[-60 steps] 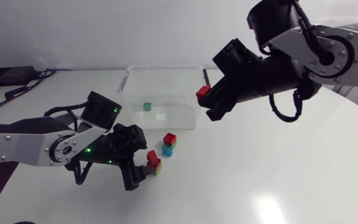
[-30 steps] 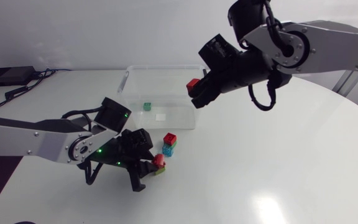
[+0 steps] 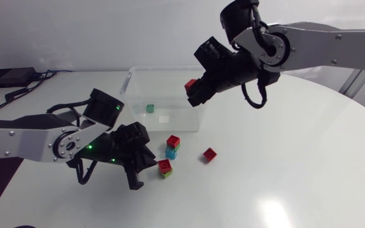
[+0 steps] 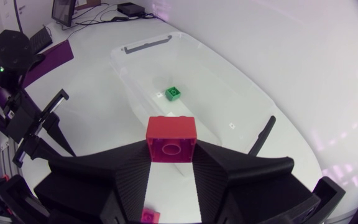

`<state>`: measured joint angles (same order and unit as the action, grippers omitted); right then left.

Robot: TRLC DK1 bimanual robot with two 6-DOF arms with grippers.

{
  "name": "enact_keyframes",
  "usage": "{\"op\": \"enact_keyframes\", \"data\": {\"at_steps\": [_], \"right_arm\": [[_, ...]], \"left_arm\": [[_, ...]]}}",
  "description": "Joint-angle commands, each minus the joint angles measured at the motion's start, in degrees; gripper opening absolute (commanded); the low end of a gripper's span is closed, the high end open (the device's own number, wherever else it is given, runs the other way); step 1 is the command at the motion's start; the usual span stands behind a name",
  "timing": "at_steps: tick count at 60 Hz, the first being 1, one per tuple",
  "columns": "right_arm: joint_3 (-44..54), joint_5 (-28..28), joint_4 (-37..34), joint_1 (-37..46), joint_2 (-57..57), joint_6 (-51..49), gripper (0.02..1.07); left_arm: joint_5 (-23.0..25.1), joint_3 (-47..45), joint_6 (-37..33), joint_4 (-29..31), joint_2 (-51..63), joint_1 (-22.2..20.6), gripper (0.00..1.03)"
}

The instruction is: Place the duplo bricks in the container

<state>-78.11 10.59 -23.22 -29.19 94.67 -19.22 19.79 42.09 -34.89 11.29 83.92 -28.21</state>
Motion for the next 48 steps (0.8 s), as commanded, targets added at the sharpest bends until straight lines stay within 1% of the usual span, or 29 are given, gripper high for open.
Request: {"op": "enact_keyframes", "data": {"at_steps": [1,7,9,13,14,16,19,23,26,30,32,40,48], "right_arm": [[-3.63,-0.39,0.9,-0.08,2.89,1.12,0.31],[-7.32,-0.92,0.55,0.01,5.96,1.12,0.31],[-8.82,-1.27,0.46,0.1,7.46,1.12,0.31],[-12.33,-1.89,0.37,0.36,11.41,1.12,0.32],[-12.95,-1.98,0.37,0.45,12.03,1.12,0.33],[-14.44,-2.24,0.46,0.54,13.78,1.21,0.33],[-16.73,-2.59,0.37,0.8,16.24,1.29,0.34],[-19.54,-3.29,0.37,1.15,19.15,1.29,0.48],[-21.65,-3.73,-0.42,1.33,21.25,1.21,0.63],[-23.85,-4.61,-1.3,1.42,23.01,1.12,0.88],[-24.37,-4.88,-1.39,1.5,23.19,1.03,0.97],[-22.88,-4.88,-2.0,2.38,19.76,2.17,1.01],[-16.55,-4.79,-3.06,3.35,12.2,3.23,1.01]], "left_arm": [[1.13,1.42,1.32,1.37,-3.5,0.61,0.24],[1.13,1.24,2.2,2.07,-5.96,0.7,0.25],[1.13,1.16,2.55,2.07,-6.22,0.78,0.27],[1.13,0.72,2.9,1.98,-5.78,1.4,0.41],[1.13,0.63,2.9,1.89,-5.61,1.49,0.42],[1.13,0.45,2.81,1.72,-5.17,1.75,0.45],[1.13,0.37,2.73,1.46,-4.12,1.75,0.45],[1.13,0.28,2.55,0.84,-2.97,1.66,0.53],[1.13,0.28,2.46,0.22,-2.18,1.4,0.55],[1.13,0.37,2.02,-0.65,-0.95,1.22,0.59],[1.13,0.63,1.85,-1.18,0.02,0.96,0.6],[1.13,1.24,1.67,-1.8,3.0,-0.53,0.6],[1.13,2.04,1.76,-2.85,5.64,-1.85,0.61]]}}
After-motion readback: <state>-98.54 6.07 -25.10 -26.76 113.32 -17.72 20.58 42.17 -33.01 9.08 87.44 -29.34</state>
